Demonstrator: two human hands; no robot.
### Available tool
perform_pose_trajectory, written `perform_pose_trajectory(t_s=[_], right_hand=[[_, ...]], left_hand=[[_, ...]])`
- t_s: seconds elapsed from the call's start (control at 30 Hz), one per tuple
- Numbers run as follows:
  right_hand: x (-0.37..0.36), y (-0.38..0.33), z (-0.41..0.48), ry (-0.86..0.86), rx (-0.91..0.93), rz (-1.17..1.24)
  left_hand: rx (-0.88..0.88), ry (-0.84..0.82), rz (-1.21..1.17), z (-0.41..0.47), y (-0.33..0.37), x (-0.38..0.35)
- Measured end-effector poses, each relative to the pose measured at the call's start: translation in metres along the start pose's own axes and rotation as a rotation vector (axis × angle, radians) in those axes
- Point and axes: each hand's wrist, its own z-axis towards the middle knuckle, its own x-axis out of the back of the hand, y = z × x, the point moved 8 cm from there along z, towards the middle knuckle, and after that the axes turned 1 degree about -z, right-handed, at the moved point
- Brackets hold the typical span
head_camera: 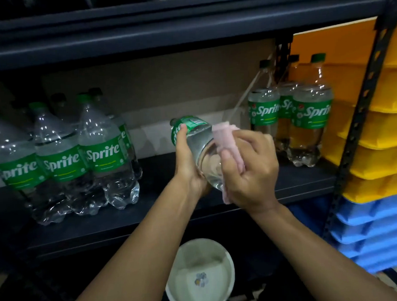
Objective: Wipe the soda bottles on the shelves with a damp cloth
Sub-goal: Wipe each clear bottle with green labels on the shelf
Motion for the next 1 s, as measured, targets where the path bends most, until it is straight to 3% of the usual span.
perform_pose_trajectory(t_s=[0.1,0.23,0.37,0.47,0.6,0.77,1.0], right_hand=[[0.010,-0.004,0.025,0.071,-0.063,0.028],[0.012,-0.018,0.000,0.040,-0.043,0.024],[0.018,-0.013,0.000,0.079,-0.106,0.014],[0.017,0.004,0.002,0.078,-0.328,0.025],[0.005,0.024,-0.012,0.050,-0.620,0.220],[-0.036,0.053,-0.053,-0.098,-1.058,0.423],[-0.078,0.080,-0.117,-0.085,-1.627,0.862]], left_hand=[[0.015,0.064,-0.063,-0.008,0.003,-0.005],[0.003,0.128,-0.089,-0.014,0.003,-0.006],[-0.011,0.078,0.019,-0.018,0.003,-0.009],[-0.066,0.083,0.120,-0.015,0.008,-0.005],[-0.151,0.113,0.246,-0.008,0.019,0.007],[-0.366,0.317,0.496,-0.002,0.039,0.039],[-0.531,0.525,0.709,-0.003,0.056,0.079]])
